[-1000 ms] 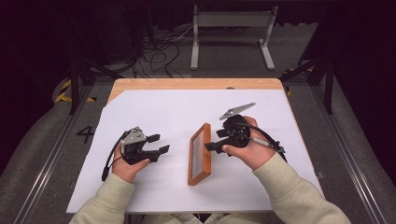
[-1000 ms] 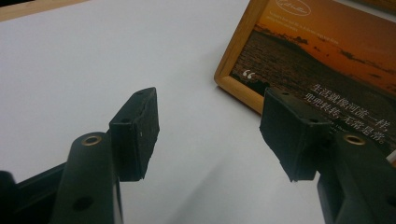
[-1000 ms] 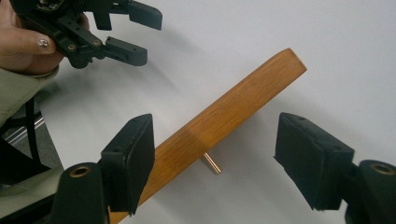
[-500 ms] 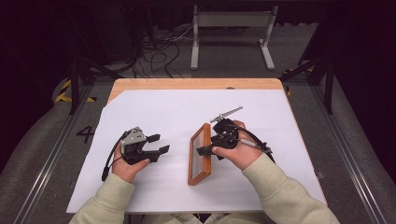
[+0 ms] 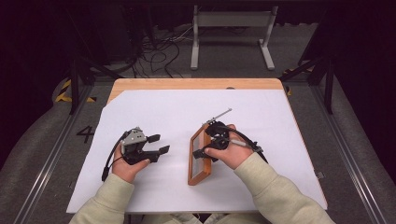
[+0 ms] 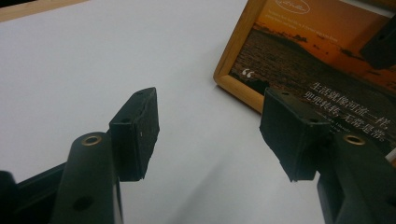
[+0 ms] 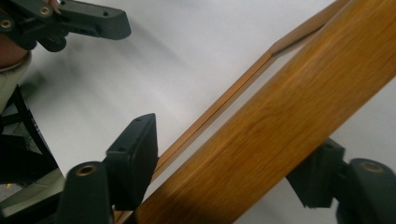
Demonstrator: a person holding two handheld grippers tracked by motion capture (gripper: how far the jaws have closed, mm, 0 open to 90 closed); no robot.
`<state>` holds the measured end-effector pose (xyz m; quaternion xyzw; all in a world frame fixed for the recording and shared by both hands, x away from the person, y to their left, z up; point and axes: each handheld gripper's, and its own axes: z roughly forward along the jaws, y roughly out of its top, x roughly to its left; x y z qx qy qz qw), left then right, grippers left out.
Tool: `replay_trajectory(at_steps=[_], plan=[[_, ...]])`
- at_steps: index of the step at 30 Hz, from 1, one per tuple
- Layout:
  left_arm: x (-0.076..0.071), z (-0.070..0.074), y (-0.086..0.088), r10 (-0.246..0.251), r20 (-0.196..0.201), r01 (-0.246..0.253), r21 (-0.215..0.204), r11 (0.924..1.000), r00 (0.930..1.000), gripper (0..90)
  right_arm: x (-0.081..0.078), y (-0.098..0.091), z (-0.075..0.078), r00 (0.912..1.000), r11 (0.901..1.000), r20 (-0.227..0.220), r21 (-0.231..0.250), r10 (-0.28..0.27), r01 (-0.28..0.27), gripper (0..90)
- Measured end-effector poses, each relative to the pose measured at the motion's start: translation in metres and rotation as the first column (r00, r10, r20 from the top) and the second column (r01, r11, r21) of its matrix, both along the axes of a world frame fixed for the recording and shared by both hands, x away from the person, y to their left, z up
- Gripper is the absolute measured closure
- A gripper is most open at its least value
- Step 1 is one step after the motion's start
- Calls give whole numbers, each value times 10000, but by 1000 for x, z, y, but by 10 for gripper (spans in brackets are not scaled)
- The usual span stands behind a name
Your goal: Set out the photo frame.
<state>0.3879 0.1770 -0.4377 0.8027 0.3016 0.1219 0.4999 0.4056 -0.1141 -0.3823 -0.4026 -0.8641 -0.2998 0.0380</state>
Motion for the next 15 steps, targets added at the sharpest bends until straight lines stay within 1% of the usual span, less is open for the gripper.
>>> replay_trajectory(at_steps=[2,4,5,6,7,8,9,15], plan=[[0,0,0,2,6,-2,10,10000,10000,380,0,2,-2,9997,9999,-206,4,-159,159,346],[0,0,0,3,5,-3,13,10000,10000,380,-1,2,-2,9995,9997,-227,34,-236,236,355],[0,0,0,2,1,-2,10,10000,10000,379,-1,2,-3,9986,9991,-343,100,-403,406,356],[0,0,0,2,5,-2,12,10000,10000,379,0,2,-5,9977,9987,-505,205,-448,459,363],[0,0,0,2,5,-2,12,10000,10000,379,0,2,-5,9977,9987,-505,205,-448,459,363],[0,0,0,-3,9,3,16,10000,10000,379,-1,2,-6,9961,9982,-703,260,-529,549,364],[0,0,0,-2,14,2,18,10000,10000,379,-1,2,-6,9948,9974,-799,290,-631,656,368],[0,0,0,-30,15,30,23,10000,10000,379,-2,3,-6,9916,9956,-953,257,-869,898,397]])
